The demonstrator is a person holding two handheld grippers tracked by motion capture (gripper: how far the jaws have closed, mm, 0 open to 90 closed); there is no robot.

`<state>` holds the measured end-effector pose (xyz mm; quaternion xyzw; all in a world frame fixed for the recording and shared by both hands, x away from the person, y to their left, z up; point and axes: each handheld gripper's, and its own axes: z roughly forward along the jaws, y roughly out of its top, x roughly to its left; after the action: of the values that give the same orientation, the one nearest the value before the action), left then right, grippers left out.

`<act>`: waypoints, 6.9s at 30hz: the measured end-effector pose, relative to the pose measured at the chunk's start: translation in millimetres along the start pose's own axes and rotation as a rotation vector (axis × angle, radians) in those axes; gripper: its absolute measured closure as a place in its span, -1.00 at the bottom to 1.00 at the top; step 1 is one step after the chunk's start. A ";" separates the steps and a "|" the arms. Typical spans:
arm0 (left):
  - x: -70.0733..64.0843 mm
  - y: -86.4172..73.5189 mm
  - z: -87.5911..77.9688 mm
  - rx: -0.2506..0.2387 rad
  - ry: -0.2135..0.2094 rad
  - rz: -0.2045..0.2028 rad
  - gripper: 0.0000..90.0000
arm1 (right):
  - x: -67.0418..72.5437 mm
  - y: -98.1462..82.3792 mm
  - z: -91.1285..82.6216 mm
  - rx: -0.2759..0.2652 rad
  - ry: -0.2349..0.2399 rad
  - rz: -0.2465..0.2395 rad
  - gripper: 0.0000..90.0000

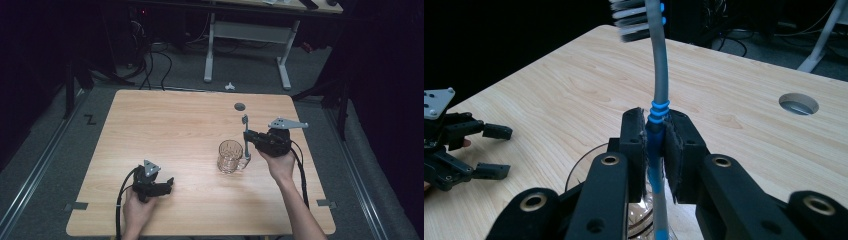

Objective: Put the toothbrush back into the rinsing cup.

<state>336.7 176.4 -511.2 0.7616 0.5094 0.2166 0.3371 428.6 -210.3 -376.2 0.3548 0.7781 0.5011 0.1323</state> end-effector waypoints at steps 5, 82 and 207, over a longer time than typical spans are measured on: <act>0.0 0.0 0.0 0.000 0.000 0.000 -0.65 | -1.2 -3.3 -0.9 0.003 0.001 0.005 0.77; 0.0 0.0 0.0 0.000 0.000 0.000 -0.65 | -3.9 -31.2 0.6 0.080 -0.017 0.012 0.76; 0.0 0.0 0.0 0.000 0.000 0.001 -0.65 | -22.0 -89.3 -50.3 0.040 -0.148 0.110 0.40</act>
<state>336.8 176.4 -511.2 0.7618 0.5091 0.2167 0.3369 378.6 -281.9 -434.2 0.4359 0.7553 0.4644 0.1547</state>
